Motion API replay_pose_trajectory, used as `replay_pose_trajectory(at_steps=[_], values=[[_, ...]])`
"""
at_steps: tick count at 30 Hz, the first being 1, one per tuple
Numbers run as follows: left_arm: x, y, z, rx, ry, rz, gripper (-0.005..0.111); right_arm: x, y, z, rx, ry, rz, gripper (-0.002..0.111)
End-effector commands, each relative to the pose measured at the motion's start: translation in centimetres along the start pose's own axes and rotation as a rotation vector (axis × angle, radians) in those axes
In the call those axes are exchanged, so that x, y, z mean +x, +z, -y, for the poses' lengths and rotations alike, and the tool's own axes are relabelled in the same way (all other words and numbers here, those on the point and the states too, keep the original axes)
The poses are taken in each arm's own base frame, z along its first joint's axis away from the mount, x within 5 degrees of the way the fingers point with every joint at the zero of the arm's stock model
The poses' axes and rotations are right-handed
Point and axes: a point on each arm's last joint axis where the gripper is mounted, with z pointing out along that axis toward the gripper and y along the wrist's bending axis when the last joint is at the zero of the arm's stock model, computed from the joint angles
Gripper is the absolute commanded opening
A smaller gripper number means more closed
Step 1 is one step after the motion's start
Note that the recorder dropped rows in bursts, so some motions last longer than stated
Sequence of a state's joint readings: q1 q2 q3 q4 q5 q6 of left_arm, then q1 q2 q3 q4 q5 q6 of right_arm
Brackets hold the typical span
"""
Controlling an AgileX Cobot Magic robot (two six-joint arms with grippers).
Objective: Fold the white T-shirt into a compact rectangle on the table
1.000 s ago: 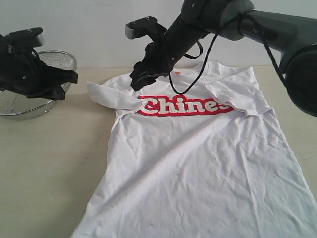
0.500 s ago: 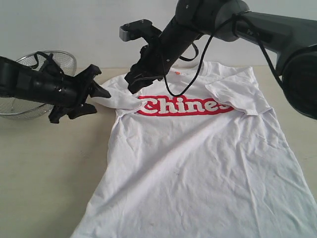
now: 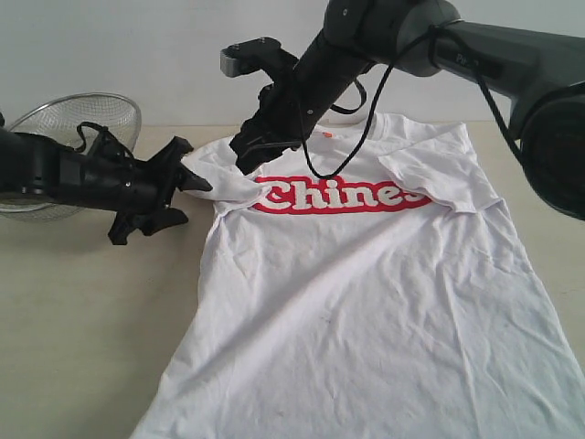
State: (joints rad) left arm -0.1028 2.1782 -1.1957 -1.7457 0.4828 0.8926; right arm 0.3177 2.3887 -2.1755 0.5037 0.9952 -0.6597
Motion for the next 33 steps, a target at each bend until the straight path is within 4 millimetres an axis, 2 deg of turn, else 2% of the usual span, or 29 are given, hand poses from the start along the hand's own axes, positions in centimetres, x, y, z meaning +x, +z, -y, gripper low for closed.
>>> replay_pose_trajectory(at_steps=[1,11,18,23,26,33], values=[[-0.6,1.2,0.1,0.010,0.014,0.003,0.060,-0.4,-0.8,-0.3,-0.001,-0.002,0.014,0.041],[-1.9,1.4,0.7,-0.002,0.025,0.059,0.060,-0.5,-0.8,-0.3,0.002,-0.002,0.018,0.041],[-1.9,2.2,-0.2,-0.028,0.006,0.061,0.060,-0.5,-0.8,-0.3,0.002,-0.002,0.018,0.041],[-2.7,2.7,0.5,0.000,0.021,0.072,0.056,-0.5,-0.8,-0.3,0.002,-0.002,0.018,0.041],[-3.3,2.9,1.3,0.032,0.034,0.078,0.045,-0.4,-0.8,-0.3,0.001,-0.002,0.016,0.041],[-3.9,2.4,3.7,0.147,0.069,0.055,0.008,-0.4,-0.8,-0.3,0.001,0.004,0.016,0.041]])
